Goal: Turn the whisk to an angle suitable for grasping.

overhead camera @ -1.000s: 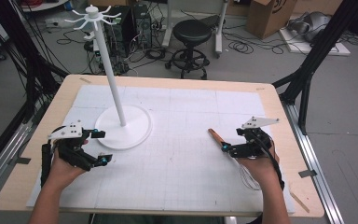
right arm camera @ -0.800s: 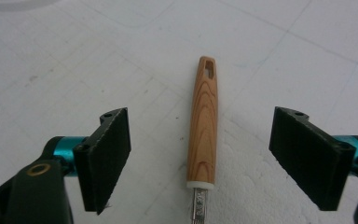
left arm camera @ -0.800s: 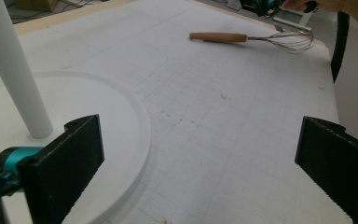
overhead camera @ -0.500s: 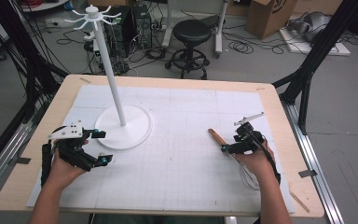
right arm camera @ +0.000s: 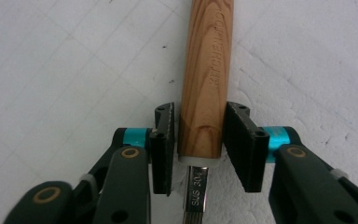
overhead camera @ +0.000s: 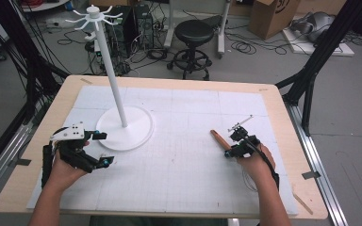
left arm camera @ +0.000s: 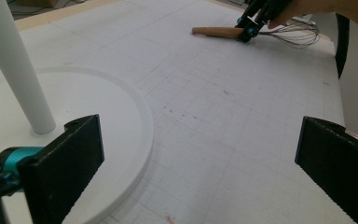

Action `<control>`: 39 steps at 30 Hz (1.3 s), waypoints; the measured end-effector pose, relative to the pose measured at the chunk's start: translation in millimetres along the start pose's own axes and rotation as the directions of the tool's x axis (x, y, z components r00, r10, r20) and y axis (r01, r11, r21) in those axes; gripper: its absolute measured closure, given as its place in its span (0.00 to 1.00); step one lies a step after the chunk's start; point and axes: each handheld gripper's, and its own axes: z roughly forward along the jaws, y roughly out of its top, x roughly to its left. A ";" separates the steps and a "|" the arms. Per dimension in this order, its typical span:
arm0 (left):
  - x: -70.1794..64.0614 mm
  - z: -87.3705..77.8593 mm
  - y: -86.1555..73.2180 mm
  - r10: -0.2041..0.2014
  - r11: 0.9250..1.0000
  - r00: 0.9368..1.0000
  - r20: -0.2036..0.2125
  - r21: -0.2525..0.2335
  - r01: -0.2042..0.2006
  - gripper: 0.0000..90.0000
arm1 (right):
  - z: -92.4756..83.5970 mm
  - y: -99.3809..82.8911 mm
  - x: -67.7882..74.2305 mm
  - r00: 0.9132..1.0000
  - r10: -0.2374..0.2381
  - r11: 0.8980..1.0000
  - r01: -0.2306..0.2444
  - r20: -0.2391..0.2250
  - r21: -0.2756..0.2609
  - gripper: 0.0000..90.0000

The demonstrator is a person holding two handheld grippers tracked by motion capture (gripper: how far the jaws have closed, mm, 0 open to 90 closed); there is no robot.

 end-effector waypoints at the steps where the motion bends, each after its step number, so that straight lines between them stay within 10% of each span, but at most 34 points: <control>1: -0.7 -0.1 0.2 -0.001 1.000 1.000 0.001 -0.001 0.001 0.02 | 0.3 0.6 1.0 1.000 -0.002 1.000 0.001 0.010 0.003 0.76; 11: -1.8 -1.2 1.5 0.005 1.000 1.000 0.001 -0.006 -0.005 0.02 | -1.5 3.5 6.6 0.999 -0.037 0.999 0.037 0.040 0.021 0.80; 20: -0.3 -3.9 1.5 0.003 1.000 1.000 -0.003 -0.014 -0.003 0.02 | -35.2 14.2 17.6 0.997 -0.077 0.977 0.074 -0.009 -0.201 0.80; 27: -1.4 -4.6 1.9 0.005 1.000 1.000 -0.003 -0.017 -0.005 0.02 | -73.6 32.1 33.6 0.986 -0.161 0.914 0.129 -0.053 -0.385 0.80; 31: -2.6 -5.4 2.8 0.008 1.000 1.000 -0.005 -0.019 -0.008 0.02 | -94.6 46.0 43.5 0.971 -0.212 0.836 0.125 -0.106 -0.534 0.80; 39: -4.0 -9.1 5.7 0.015 0.999 1.000 0.000 -0.035 -0.015 0.02 | -113.0 75.4 59.4 0.949 -0.286 0.785 0.155 -0.130 -0.600 0.80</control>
